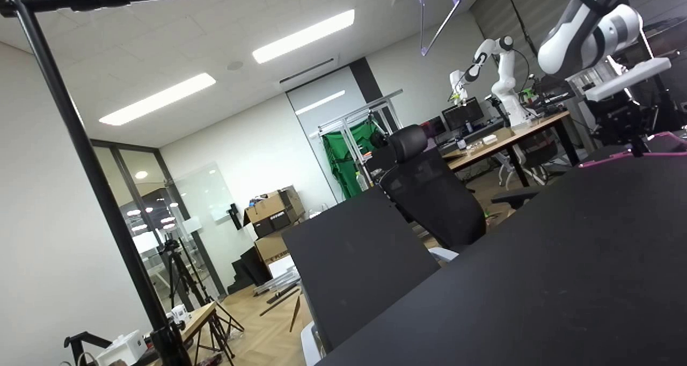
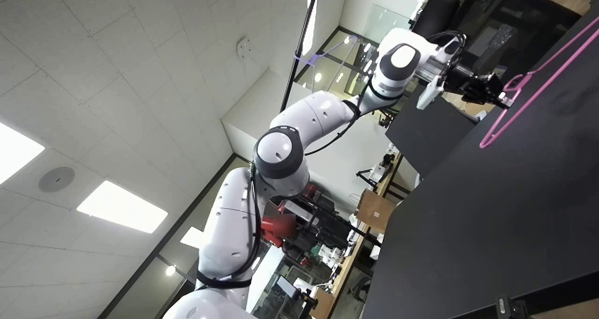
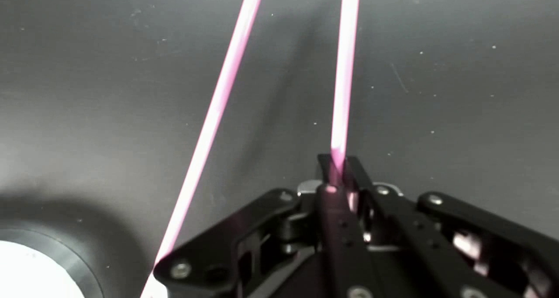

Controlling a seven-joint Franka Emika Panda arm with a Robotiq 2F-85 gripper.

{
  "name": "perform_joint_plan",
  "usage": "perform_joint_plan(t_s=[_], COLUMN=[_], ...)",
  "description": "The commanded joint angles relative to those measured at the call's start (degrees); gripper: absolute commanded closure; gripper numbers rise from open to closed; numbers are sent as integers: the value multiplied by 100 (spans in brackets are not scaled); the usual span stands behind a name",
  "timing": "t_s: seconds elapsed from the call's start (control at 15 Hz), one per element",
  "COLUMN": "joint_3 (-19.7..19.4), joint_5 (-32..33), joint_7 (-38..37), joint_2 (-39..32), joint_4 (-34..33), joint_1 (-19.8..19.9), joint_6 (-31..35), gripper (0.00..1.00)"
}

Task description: Hook the hanger onto the rail

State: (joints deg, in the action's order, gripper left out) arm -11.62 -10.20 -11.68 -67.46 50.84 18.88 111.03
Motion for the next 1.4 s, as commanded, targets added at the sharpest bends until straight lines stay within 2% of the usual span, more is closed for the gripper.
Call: perform_joint_plan(t_s=[0.0, 0.6, 0.73, 0.93, 1.0, 1.33], joint_3=[-36, -199, -24, 114, 288, 569], joint_5=[127, 553, 211, -564, -767, -2324], joint_7=[350, 1069, 1445, 1850, 1857, 2451], joint_2=[892, 2950, 3356, 3897, 4043, 4501], joint_4=[790, 2548, 2930, 3526, 3622, 3844], joint_1=[-165, -383, -231, -60, 117, 596], joint_6=[-312, -569, -405, 199, 292, 177], gripper=[98, 98, 98, 98, 98, 98])
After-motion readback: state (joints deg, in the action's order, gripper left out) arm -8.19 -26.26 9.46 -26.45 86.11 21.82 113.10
